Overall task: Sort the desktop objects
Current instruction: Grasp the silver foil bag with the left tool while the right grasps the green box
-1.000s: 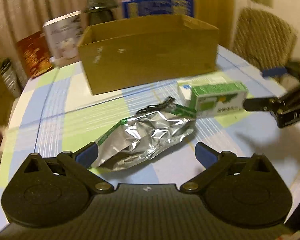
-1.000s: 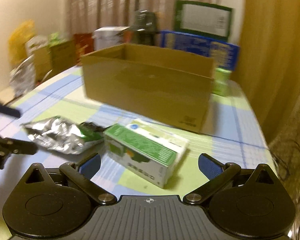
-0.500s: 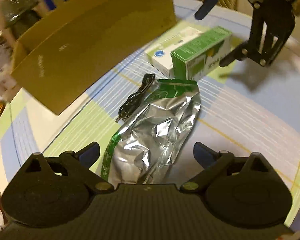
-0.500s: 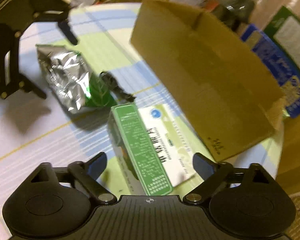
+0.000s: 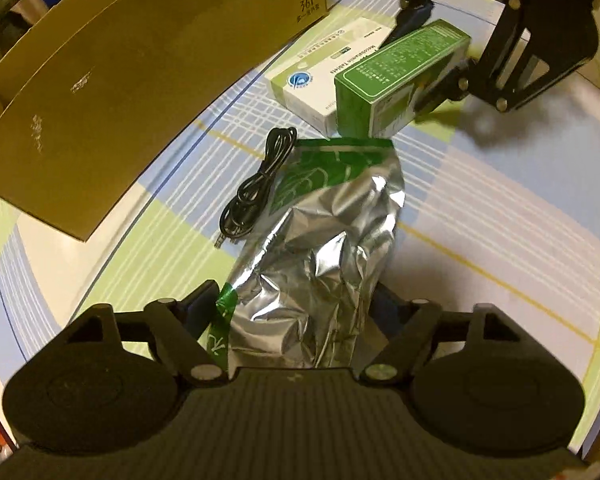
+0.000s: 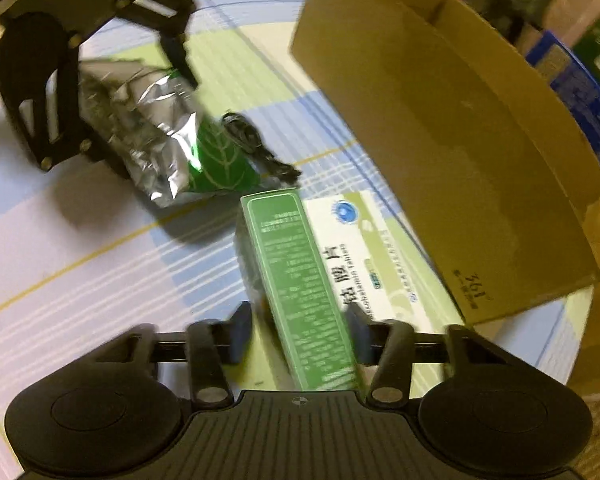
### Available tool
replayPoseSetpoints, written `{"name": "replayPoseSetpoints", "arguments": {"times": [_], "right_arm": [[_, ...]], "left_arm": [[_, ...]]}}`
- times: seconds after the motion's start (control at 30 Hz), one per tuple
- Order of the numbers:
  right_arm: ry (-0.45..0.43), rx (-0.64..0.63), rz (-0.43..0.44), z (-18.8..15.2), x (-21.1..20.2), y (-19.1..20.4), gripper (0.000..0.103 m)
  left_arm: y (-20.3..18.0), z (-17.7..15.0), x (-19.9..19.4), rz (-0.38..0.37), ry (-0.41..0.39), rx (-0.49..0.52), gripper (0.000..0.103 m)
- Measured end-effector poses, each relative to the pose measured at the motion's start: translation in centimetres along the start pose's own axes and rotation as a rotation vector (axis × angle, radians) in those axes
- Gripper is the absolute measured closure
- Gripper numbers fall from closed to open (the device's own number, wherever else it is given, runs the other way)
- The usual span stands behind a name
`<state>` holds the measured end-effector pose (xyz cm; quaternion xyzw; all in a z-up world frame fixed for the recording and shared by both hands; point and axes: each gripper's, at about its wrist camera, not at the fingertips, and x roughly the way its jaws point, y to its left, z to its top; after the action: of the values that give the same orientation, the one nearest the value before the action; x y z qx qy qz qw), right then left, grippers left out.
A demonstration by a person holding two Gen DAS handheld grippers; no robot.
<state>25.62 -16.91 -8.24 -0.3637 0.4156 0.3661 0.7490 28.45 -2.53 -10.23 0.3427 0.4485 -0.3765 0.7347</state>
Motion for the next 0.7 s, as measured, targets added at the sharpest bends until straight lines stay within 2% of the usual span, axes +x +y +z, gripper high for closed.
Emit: {"name": "replayPoseSetpoints", "arguments": {"times": [0.03,0.1,0.17,0.4,0.5,0.6,0.7], "right_arm": [[0.000,0.016,0.011,0.0,-0.2,0.1,0.073],[0.011,0.044,0.024,0.0,-0.7,0.6,0.075],[0.025,0.085,0.032,-0.4,-1.4,1.2,0.075],[0.039,0.434,0.118,-3.3,-4.2,3.0,0.075],[0.014,0.493,0.097,-4.6,-5.1,4.5,0.075],[-0.023,0.527,0.059,-5.6,-5.6,5.7,0.075],[-0.113,0.565,0.043,-6.6,-6.3,6.0,0.072]], "left_arm": [[-0.2,0.0,-0.1,0.004,0.008,-0.008,0.034],[-0.7,0.1,-0.4,0.006,0.029,-0.038,0.038],[-1.4,0.2,-1.0,-0.008,0.048,-0.097,0.044],[-5.6,-0.4,-3.0,-0.080,0.078,-0.300,0.044],[-7.5,-0.9,-3.4,-0.107,0.046,-0.292,0.034],[-8.6,-0.8,-2.9,-0.105,0.038,-0.234,0.033],[-8.6,-0.4,-2.3,-0.109,0.041,-0.196,0.031]]}}
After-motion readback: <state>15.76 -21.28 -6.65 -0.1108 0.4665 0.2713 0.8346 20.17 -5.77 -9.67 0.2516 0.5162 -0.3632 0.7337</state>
